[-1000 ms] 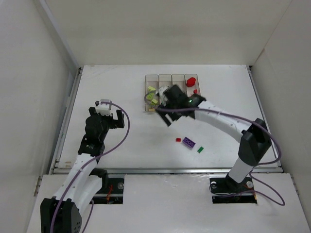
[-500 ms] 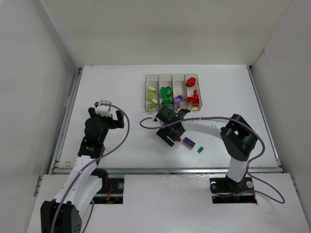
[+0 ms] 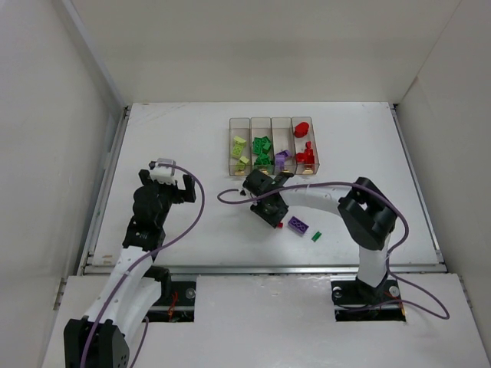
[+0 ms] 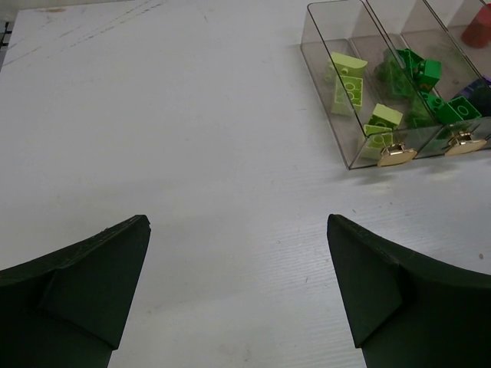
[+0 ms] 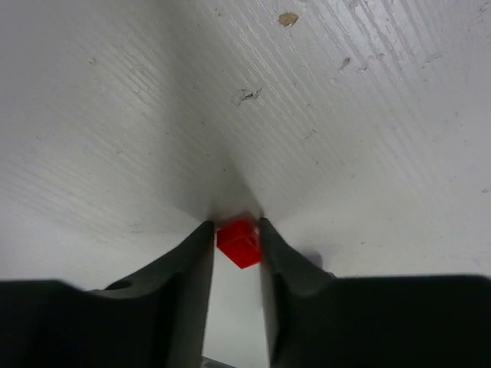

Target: Sort the legos into containers by color

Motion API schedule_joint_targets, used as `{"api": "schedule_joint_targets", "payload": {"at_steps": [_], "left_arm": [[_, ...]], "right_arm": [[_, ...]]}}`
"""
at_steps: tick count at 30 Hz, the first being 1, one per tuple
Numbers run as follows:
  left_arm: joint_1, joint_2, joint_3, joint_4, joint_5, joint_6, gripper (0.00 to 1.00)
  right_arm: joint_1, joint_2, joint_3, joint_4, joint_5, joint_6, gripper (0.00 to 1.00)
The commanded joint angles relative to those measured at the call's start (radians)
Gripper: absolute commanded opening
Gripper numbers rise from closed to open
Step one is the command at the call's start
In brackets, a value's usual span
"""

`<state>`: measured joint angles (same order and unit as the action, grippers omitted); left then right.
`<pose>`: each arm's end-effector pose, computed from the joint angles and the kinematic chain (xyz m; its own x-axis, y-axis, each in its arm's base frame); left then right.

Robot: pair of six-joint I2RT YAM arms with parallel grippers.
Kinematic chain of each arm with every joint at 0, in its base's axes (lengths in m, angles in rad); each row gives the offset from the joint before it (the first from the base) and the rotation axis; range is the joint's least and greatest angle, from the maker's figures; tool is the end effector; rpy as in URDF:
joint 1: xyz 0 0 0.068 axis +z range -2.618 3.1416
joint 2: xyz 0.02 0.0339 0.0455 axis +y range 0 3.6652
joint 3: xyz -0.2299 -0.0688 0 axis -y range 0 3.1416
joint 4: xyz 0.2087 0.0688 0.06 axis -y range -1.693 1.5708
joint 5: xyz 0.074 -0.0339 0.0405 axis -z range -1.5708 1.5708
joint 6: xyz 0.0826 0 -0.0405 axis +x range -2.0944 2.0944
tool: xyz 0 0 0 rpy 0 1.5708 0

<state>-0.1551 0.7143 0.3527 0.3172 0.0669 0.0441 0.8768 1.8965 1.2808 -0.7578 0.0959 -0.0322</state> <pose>0.2155 -0.0393 0.2395 -0.0341 0.0499 -0.9982 0.2218 0.9742 0.0411 0.2166 0.2480 0.1066 -0.6026 -0.7744 -0.1929 -0.7730 0.6265 -0.1002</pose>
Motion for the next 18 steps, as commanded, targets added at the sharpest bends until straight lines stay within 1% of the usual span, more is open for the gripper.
{"api": "schedule_joint_targets", "payload": {"at_steps": [1,2,3,4,6,7,8,13,18], "left_arm": [[0.005,-0.024,-0.006,0.046,-0.003,0.007,0.99],[0.005,-0.024,-0.006,0.046,-0.003,0.007,0.99],[0.005,-0.024,-0.006,0.046,-0.003,0.007,0.99],[0.005,-0.024,-0.006,0.046,-0.003,0.007,0.99],[0.005,-0.024,-0.006,0.046,-0.003,0.007,0.99],[0.005,-0.024,-0.006,0.046,-0.003,0.007,0.99],[0.005,-0.024,-0.006,0.046,-0.003,0.007,0.99],[0.005,-0.024,-0.006,0.046,-0.003,0.007,0.99],[0.005,-0.024,-0.006,0.046,-0.003,0.007,0.99]], "right_arm": [[0.001,0.050,0.005,-0.015,0.015,0.003,0.32],[0.001,0.050,0.014,-0.015,0.015,0.012,0.24],[0.001,0.039,0.014,-0.015,0.015,0.012,0.24],[0.001,0.039,0.014,-0.015,0.015,0.012,0.15],[0.001,0.016,0.026,-0.024,0.015,0.012,0.08],[0.001,0.016,0.044,-0.025,0.015,0.012,0.02],[0.001,0.003,0.057,-0.025,0.015,0.023,0.00],[-0.015,-0.033,0.130,-0.025,0.004,0.023,0.00],[-0.093,-0.051,0.144,-0.005,-0.050,0.032,0.00]]}}
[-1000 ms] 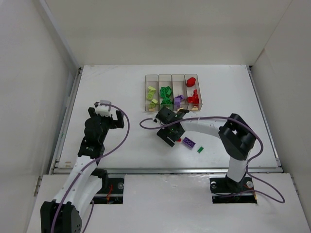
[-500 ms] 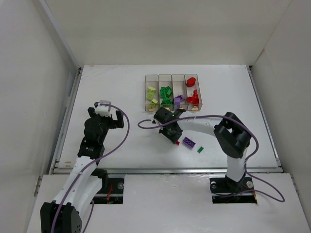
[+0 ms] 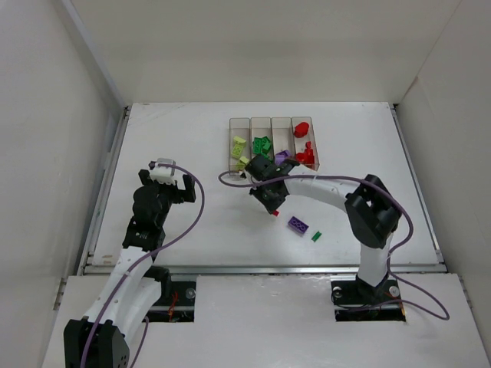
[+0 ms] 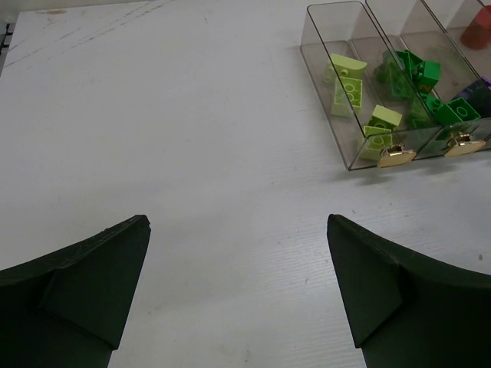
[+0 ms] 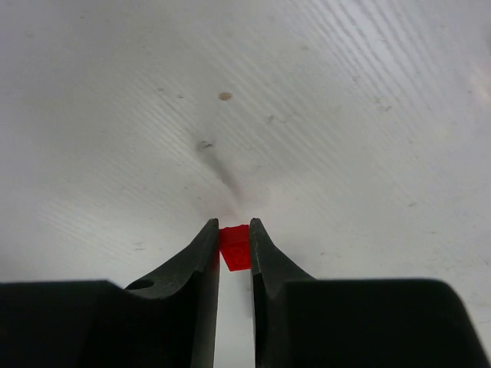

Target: Sort the legos into containers by color

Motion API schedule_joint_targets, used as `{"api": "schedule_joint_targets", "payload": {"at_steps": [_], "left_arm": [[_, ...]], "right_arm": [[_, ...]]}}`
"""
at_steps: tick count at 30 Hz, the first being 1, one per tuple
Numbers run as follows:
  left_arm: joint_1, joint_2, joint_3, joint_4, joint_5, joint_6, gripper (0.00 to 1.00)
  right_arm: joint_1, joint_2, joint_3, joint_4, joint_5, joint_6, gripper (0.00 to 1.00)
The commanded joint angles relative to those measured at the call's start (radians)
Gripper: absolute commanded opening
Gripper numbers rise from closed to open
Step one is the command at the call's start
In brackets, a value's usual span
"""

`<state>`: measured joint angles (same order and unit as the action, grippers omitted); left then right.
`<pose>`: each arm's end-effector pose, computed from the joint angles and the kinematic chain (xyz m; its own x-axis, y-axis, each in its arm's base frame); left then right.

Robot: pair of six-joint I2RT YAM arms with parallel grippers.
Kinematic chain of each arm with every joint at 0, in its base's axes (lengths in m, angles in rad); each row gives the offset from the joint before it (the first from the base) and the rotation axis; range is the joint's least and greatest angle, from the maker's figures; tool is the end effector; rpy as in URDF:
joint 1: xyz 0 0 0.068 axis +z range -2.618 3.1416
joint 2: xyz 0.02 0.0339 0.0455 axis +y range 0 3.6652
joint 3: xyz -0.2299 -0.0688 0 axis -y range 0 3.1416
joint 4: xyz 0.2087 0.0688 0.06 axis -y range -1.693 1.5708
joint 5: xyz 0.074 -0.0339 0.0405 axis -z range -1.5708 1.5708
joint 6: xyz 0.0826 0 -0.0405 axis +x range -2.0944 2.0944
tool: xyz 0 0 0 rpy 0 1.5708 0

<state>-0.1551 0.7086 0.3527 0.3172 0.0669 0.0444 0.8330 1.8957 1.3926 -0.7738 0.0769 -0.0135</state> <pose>0.2148 -0.0392 0.2406 -0.0284 0.0493 -0.9984 0.2216 0.9742 0.0418 0.2404 0.2550 0.1337 -0.6340 -0.7174 -0.2887 -0.7314 0.6775 -0.0774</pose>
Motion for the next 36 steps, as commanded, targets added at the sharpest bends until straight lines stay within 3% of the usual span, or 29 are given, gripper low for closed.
{"api": "schedule_joint_targets", "payload": {"at_steps": [1,6,11,14,18,19,20,21,27,33,36], "left_arm": [[0.005,-0.018,-0.006,0.046,-0.003,0.006,0.99],[0.005,-0.018,-0.006,0.046,-0.003,0.006,0.99],[0.005,-0.018,-0.006,0.046,-0.003,0.006,0.99],[0.005,-0.018,-0.006,0.046,-0.003,0.006,0.99],[0.005,-0.028,-0.006,0.037,-0.003,0.006,0.99],[0.005,-0.028,-0.006,0.037,-0.003,0.006,0.99],[0.005,-0.028,-0.006,0.037,-0.003,0.006,0.99],[0.014,-0.028,-0.006,0.037,-0.003,0.006,0.99],[0.014,-0.028,0.003,0.028,-0.003,0.006,0.99],[0.014,-0.028,0.003,0.028,0.007,0.006,0.99],[0.014,-0.028,0.003,0.028,0.007,0.006,0.99]], "right_arm": [[-0.060,-0.061,0.032,0.011,-0.040,0.024,0.00],[-0.153,-0.128,0.032,0.059,-0.003,0.102,0.00],[-0.372,-0.152,0.134,0.160,0.101,0.224,0.00],[-0.445,-0.072,0.222,0.219,0.181,0.244,0.00],[-0.504,0.098,0.432,0.160,0.228,0.253,0.02],[-0.515,0.158,0.510,0.128,0.239,0.253,0.06],[-0.525,0.184,0.546,0.117,0.239,0.253,0.25],[-0.537,0.206,0.575,0.108,0.213,0.239,0.35],[-0.537,0.240,0.637,0.071,0.191,0.198,0.66],[-0.537,0.102,0.467,0.080,0.150,0.227,0.68],[-0.537,-0.073,0.262,0.041,0.150,0.346,0.79]]}}
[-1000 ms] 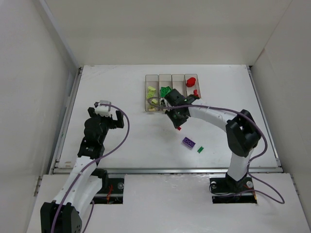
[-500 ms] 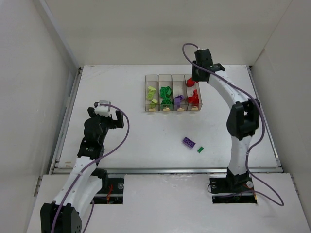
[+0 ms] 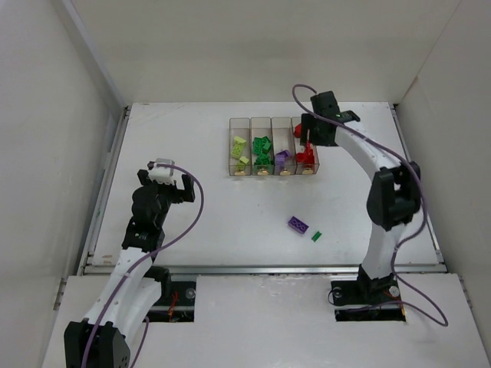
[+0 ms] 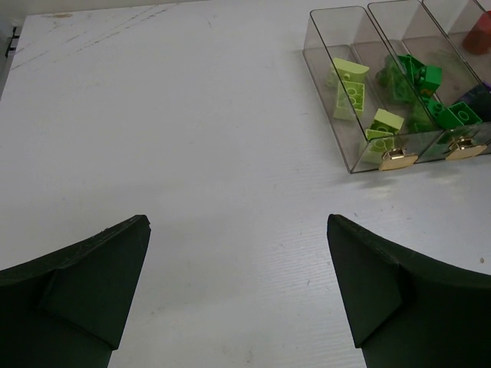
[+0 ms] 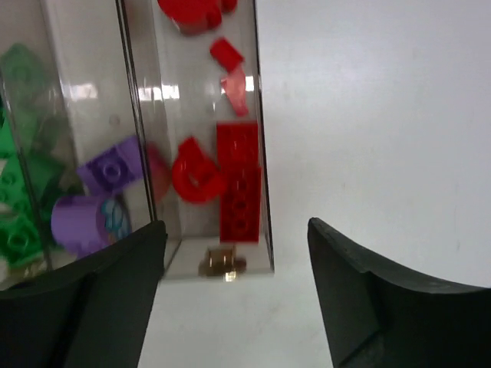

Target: Sort the legos into containers by color

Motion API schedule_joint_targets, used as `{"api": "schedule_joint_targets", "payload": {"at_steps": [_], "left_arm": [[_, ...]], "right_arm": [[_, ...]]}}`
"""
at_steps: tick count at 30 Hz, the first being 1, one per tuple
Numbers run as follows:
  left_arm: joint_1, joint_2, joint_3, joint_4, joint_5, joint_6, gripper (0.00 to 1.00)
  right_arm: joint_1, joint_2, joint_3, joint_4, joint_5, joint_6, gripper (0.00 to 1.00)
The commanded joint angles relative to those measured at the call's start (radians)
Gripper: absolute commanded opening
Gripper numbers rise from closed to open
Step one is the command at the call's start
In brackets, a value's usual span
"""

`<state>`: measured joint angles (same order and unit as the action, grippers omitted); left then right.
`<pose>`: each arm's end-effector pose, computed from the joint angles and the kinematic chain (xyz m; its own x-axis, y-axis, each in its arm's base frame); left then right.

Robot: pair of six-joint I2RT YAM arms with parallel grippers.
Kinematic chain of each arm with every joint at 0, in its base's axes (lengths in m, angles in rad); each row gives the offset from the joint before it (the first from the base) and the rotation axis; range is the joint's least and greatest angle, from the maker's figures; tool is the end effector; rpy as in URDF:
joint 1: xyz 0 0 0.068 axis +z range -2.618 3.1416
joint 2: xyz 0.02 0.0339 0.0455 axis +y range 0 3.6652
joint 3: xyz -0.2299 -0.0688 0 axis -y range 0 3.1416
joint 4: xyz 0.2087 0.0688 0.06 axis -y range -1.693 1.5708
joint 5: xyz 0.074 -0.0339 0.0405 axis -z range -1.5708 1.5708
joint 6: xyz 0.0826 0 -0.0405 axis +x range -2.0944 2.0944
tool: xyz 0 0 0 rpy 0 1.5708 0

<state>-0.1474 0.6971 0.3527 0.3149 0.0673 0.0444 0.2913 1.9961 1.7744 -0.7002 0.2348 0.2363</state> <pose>0.2136 -0.0373 0.2425 -0.0197 0.0477 -0.9987 0.2141 0.9759 0.0424 0.4125 0.1036 0.2126 -0.7758 0.0051 -0.6309 0.0380 0.9985 -0.0387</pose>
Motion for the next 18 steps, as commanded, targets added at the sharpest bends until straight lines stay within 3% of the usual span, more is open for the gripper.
{"api": "schedule_joint_targets", "payload": {"at_steps": [1,3,7,12,18], "left_arm": [[0.006,-0.025,0.003,0.030,0.006,0.006,0.99],[0.006,-0.025,0.003,0.041,0.006,0.006,0.99],[0.006,-0.025,0.003,0.050,0.006,-0.003,0.99],[0.006,-0.036,0.003,0.059,0.025,-0.003,0.99],[0.006,-0.045,0.003,0.059,0.034,-0.012,0.99]], "right_arm": [[0.005,-0.266,-0.180,-0.065,-0.008,0.179,0.81],[0.005,-0.357,-0.304,-0.106,0.001,0.280,0.89],[0.005,-0.584,-0.677,-0.104,-0.067,0.515,0.91],[0.005,-0.755,-0.877,-0.068,-0.167,0.783,0.87],[0.014,-0.766,-1.007,-0.050,-0.293,0.986,0.79]]}}
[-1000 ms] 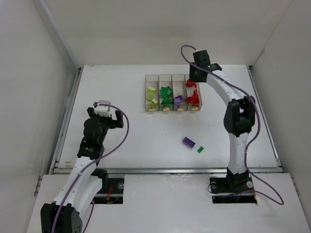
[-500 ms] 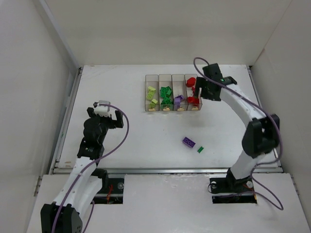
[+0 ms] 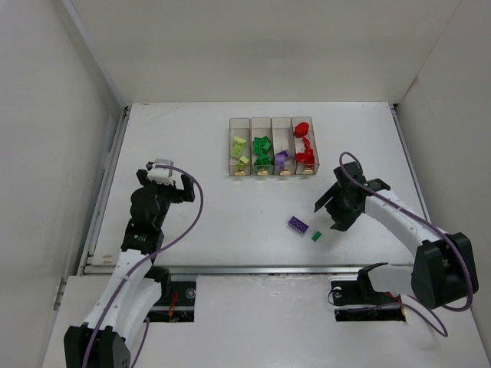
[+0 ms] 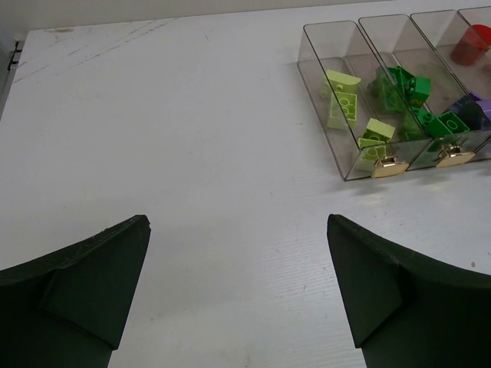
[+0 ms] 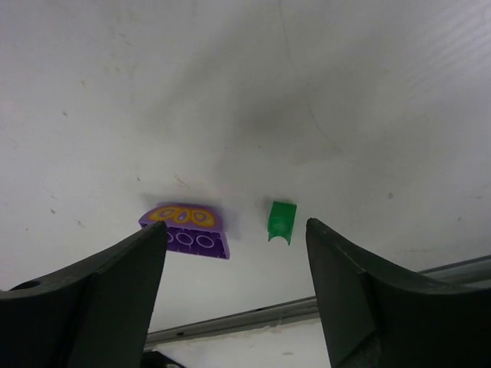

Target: Sort the legos into containers by color

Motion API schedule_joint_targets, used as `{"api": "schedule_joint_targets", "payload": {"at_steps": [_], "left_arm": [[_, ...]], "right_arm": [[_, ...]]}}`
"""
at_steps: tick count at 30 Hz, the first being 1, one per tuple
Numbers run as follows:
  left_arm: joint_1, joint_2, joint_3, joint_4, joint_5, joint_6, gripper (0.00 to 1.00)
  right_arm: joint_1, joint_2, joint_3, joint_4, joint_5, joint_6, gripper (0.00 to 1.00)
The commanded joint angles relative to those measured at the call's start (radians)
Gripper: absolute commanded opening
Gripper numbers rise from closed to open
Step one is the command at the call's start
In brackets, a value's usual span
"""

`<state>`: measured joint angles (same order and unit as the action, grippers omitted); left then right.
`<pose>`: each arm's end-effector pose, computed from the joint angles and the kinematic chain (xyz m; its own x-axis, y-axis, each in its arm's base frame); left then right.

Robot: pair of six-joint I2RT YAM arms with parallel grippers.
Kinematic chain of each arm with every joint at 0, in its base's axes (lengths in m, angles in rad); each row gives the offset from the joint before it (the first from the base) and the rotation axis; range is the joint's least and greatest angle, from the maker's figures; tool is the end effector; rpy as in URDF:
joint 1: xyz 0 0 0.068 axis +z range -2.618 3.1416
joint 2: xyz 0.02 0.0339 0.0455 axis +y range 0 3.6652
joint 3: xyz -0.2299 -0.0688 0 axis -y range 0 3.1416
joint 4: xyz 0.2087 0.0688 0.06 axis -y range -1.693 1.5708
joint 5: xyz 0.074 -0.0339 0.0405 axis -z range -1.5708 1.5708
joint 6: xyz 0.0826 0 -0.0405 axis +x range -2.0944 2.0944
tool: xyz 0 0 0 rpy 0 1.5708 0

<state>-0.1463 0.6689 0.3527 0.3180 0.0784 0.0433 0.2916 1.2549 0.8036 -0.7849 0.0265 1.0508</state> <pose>0.2098 -0.0375 0.2485 0.0114 0.0419 -0.9991 0.2225 0.9740 0.0434 0.2056 0.0594 0.1471 -0.6917 0.6981 -0.1849 0.6464 0.7126 0.2725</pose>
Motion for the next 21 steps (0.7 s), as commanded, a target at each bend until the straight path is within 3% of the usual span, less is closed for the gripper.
{"api": "schedule_joint_targets", "payload": {"at_steps": [1,14,21], "left_arm": [[0.005,-0.017,0.003,0.056,0.023,-0.020,0.99],[0.005,-0.017,0.003,0.075,0.023,-0.020,0.99],[0.005,-0.008,0.003,0.075,0.012,-0.020,0.99]], "right_arm": [[0.014,-0.025,-0.050,0.020,-0.085,0.217,0.76],[0.083,0.009,-0.199,0.052,-0.054,0.302,0.63],[0.083,0.055,-0.225,0.087,-0.042,0.313,0.47]]}}
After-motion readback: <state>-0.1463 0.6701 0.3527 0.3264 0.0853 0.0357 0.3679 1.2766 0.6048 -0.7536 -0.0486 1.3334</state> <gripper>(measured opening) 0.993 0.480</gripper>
